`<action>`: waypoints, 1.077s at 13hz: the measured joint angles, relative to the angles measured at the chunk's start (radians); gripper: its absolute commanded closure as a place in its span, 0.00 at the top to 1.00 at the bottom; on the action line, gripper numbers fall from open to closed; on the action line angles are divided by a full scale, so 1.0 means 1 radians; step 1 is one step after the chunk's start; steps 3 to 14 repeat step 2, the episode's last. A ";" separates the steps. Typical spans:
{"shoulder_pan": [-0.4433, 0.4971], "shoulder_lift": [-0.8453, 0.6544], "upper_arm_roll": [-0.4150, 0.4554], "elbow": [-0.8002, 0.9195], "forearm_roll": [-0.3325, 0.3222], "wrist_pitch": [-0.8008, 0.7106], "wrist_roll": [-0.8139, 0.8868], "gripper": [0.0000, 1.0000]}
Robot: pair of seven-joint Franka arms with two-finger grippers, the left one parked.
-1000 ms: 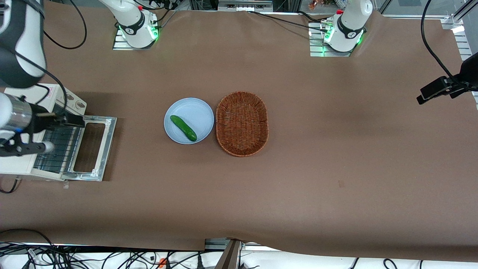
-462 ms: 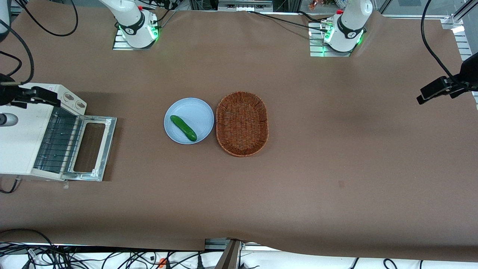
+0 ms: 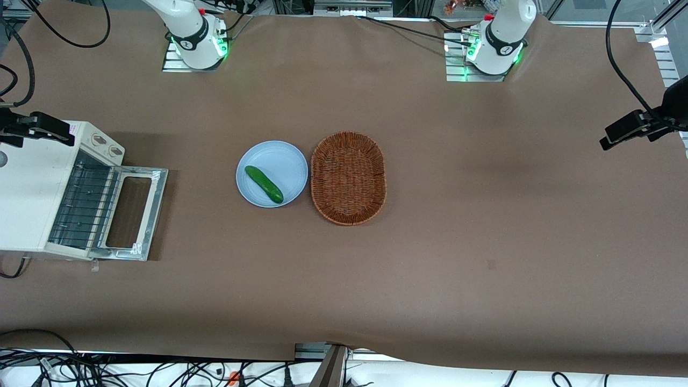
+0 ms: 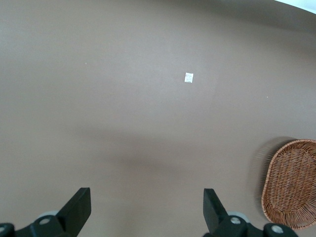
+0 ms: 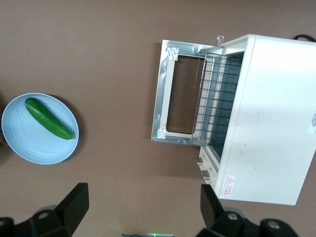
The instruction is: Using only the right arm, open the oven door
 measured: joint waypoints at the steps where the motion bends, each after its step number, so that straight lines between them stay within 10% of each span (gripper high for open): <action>1: 0.001 -0.001 0.000 0.000 0.000 0.000 0.000 1.00; 14: 0.001 -0.002 0.000 0.000 -0.001 0.000 0.000 1.00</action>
